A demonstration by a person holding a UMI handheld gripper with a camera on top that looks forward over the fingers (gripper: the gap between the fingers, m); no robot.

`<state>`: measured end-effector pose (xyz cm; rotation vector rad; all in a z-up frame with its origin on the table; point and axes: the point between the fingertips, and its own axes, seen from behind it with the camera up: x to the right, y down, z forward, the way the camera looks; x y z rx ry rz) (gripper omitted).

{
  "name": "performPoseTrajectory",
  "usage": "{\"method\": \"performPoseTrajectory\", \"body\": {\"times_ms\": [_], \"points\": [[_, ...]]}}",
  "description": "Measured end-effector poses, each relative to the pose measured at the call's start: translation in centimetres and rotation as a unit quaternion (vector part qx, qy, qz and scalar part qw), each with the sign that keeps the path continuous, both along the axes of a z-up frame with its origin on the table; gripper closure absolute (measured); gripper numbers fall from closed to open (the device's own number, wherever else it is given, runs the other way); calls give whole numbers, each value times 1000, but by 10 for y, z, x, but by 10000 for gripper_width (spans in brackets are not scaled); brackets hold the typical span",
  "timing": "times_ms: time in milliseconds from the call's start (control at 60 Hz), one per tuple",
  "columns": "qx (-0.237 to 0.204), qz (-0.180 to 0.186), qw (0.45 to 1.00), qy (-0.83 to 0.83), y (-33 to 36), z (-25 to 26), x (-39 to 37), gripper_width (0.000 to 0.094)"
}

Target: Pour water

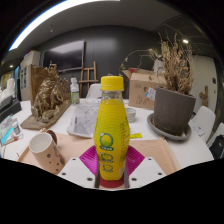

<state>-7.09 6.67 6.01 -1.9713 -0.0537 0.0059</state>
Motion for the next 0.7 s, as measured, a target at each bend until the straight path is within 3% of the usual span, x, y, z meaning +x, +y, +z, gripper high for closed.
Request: {"method": "performPoseTrajectory", "body": {"times_ms": [167, 250, 317, 567, 700], "points": [[-13, -8, 1000, 10, -5, -1, 3, 426], [-19, -15, 1000, 7, -15, 13, 3, 65], [-25, -18, 1000, 0, -31, 30, 1, 96], [-84, -55, 995, -3, -149, 99, -45, 78], [-98, -55, 994, -15, -217, 126, -83, 75]]}}
